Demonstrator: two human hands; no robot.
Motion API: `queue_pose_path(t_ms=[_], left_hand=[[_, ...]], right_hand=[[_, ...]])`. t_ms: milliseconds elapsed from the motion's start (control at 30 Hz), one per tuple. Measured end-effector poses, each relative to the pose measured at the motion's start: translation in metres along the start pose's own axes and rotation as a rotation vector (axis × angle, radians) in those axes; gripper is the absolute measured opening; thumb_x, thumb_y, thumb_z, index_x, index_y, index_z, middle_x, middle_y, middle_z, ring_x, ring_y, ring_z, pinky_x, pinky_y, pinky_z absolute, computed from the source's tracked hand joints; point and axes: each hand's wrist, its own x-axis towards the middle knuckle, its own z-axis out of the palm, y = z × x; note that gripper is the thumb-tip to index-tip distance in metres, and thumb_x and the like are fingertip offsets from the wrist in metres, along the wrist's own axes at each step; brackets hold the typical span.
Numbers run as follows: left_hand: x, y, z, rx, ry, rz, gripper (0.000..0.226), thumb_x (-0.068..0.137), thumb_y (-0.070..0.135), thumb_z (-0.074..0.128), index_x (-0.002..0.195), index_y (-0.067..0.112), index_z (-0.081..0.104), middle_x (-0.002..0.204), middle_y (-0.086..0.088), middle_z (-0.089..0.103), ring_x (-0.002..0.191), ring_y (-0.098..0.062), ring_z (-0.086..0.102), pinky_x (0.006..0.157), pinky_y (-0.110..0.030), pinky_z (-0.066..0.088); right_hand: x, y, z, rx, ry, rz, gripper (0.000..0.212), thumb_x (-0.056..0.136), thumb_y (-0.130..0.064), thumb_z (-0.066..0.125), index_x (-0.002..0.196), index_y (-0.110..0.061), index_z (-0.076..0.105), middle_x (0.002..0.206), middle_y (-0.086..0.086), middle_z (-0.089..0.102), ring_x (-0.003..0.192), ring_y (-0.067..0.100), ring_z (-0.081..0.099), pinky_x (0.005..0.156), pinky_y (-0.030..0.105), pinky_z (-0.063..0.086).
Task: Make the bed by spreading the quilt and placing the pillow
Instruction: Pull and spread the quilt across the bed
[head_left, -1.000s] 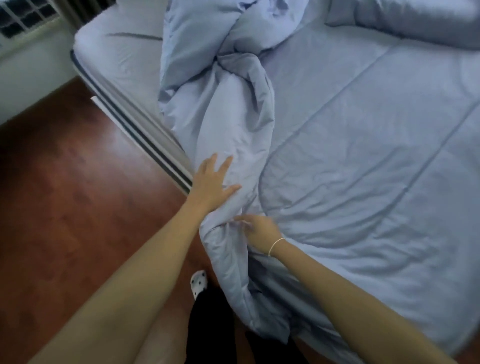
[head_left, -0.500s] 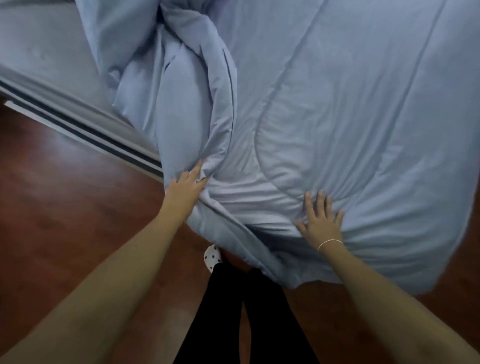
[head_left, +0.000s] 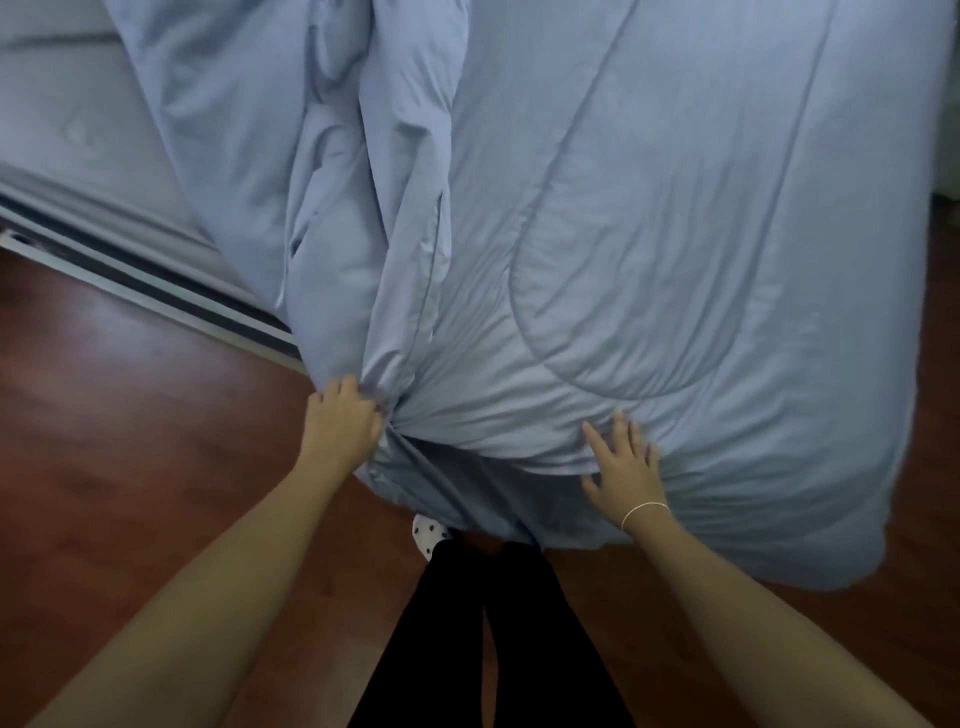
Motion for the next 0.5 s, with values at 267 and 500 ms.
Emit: queue_pose_path(t_ms=[267,500], left_hand=[[0.049,-0.005,-0.080,-0.157,0.193,0.098,0.034,0.079,0.019,0.059,0.111,0.010,0.065,0.133,-0.022,0.051,0.115,-0.038,0.054,0.093,-0.048,0.042],[0.052,-0.079,-0.138,-0.124,0.333,-0.052,0.044,0.082,0.020,0.063,0.125,0.012,0.056,0.136,-0.018,0.048,0.118,-0.037,0.051,0.096,-0.048,0.041]], right_hand=[[0.038,-0.083,-0.078,0.135,0.149,-0.043,0.080,0.090,-0.041,0.051,0.151,-0.034,0.000,0.160,0.011,-0.012,0.147,0.035,-0.005,0.115,0.059,0.012],[0.080,-0.178,-0.171,0.249,0.312,-0.167,0.077,0.088,-0.041,0.051,0.151,-0.031,0.008,0.160,0.010,-0.006,0.148,0.032,-0.003,0.116,0.055,0.015]])
